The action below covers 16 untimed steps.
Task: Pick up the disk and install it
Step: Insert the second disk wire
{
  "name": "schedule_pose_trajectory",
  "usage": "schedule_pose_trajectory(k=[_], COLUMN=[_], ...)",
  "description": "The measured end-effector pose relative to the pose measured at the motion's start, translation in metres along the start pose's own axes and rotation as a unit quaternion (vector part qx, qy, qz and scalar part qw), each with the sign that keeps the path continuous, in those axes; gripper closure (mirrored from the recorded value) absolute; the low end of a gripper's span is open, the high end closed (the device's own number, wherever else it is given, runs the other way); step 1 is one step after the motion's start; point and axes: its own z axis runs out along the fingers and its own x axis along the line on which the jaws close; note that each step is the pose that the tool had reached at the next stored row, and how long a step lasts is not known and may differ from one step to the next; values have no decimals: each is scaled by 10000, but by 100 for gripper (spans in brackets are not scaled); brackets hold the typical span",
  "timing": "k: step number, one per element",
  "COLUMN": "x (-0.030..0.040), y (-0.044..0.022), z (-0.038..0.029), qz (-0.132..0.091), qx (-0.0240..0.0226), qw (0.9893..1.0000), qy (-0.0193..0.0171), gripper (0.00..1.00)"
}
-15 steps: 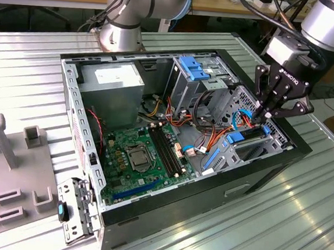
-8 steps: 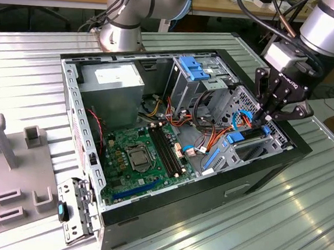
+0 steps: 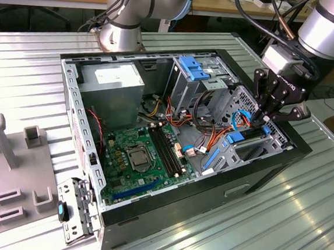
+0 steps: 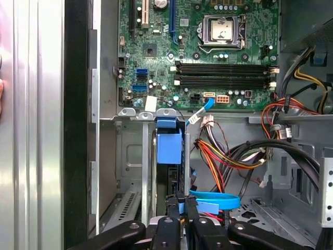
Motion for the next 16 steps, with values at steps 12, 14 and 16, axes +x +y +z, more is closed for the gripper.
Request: schedule_pose_trajectory(k=[12, 14, 16], x=[15, 15, 15], y=[7, 9, 10], z=[70, 84, 98], qz=[108, 109, 109], qx=[1, 1, 1], qw=[9999, 9999, 9999], qy=[-1, -2, -5], gripper=[84, 84, 84])
